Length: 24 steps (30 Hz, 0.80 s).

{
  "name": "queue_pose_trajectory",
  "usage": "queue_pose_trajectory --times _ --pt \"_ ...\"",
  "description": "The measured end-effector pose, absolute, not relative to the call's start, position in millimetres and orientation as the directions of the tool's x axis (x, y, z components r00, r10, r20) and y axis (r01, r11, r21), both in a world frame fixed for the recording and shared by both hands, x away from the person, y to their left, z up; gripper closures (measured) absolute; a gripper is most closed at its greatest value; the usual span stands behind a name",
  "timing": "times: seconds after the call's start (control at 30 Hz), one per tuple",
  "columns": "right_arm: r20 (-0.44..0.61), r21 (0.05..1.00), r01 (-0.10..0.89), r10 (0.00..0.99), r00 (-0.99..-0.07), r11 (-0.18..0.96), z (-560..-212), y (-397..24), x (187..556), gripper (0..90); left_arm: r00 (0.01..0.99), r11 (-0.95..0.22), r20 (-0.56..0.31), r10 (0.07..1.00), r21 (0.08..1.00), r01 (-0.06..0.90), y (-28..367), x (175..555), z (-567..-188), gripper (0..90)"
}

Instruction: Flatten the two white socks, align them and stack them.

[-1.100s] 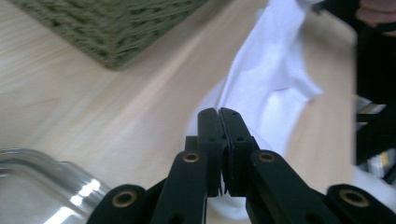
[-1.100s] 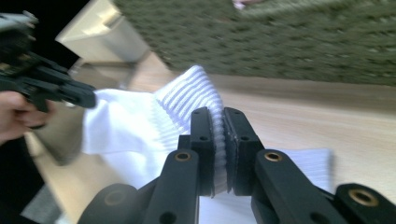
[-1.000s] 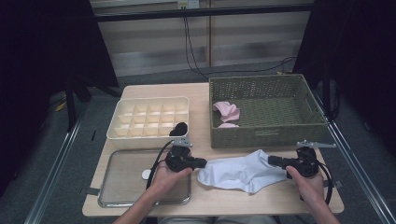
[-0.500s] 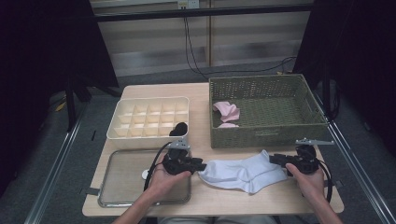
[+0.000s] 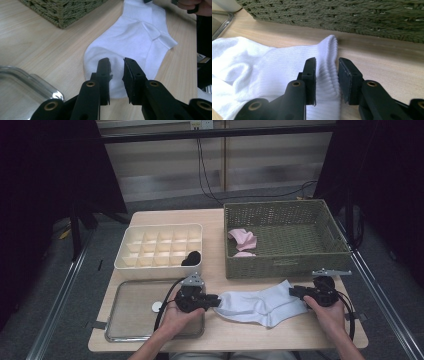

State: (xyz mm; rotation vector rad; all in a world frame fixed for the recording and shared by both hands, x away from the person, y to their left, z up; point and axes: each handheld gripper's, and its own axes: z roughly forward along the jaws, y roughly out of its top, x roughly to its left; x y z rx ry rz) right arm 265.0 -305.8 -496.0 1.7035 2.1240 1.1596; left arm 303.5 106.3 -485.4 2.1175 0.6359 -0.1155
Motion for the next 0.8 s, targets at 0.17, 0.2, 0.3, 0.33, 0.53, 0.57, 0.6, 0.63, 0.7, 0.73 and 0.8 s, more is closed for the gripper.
queue_pose_trajectory --times 0.17,0.2,0.3,0.33,0.53,0.57,0.6,0.63,0.7,0.73,0.8 --pt "0.301 0.653 0.755 0.896 -0.326 0.056 -498.0 -304.2 266.6 77.1 0.879 -0.492 -0.311 0.361 0.737 0.463 99.2 295.6 -486.4 70.5" --pt "0.306 0.649 0.759 0.895 -0.326 0.055 -497.8 -304.1 266.6 80.3 0.884 -0.496 -0.305 0.355 0.74 0.455 98.4 294.2 -487.2 69.8" --pt "0.304 0.648 0.76 0.894 -0.33 0.06 -497.4 -303.0 266.7 82.8 0.888 -0.503 -0.302 0.347 0.739 0.448 96.7 293.3 -490.2 66.7" --pt "0.304 0.647 0.76 0.893 -0.331 0.061 -497.3 -302.8 266.7 83.0 0.887 -0.51 -0.307 0.346 0.731 0.453 94.4 293.5 -492.7 65.8" --pt "0.309 0.646 0.761 0.891 -0.333 0.06 -498.1 -302.9 266.9 82.8 0.894 -0.553 -0.292 0.339 0.707 0.441 88.6 296.7 -499.2 60.3" --pt "0.312 0.646 0.761 0.89 -0.332 0.058 -498.5 -303.0 267.1 82.8 0.89 -0.547 -0.297 0.345 0.707 0.448 88.0 296.8 -500.1 60.0" --pt "0.314 0.645 0.762 0.89 -0.33 0.056 -498.6 -303.0 267.2 82.8 0.889 -0.543 -0.299 0.347 0.709 0.45 87.4 297.2 -500.6 60.3" --pt "0.313 0.646 0.761 0.89 -0.332 0.057 -498.7 -302.9 267.5 82.8 0.887 -0.55 -0.29 0.358 0.703 0.452 87.2 297.4 -499.6 62.3" --pt "0.312 0.647 0.76 0.889 -0.335 0.059 -498.8 -302.5 267.5 82.8 0.888 -0.56 -0.275 0.369 0.697 0.448 86.8 297.7 -499.5 71.2" --pt "0.312 0.647 0.76 0.889 -0.335 0.059 -498.7 -302.5 267.5 82.8 0.888 -0.562 -0.271 0.372 0.696 0.447 86.9 297.9 -499.5 76.8" --pt "0.315 0.648 0.759 0.887 -0.338 0.059 -498.3 -303.4 267.5 83.1 0.886 -0.552 -0.277 0.373 0.701 0.452 87.6 299.1 -499.0 85.2"
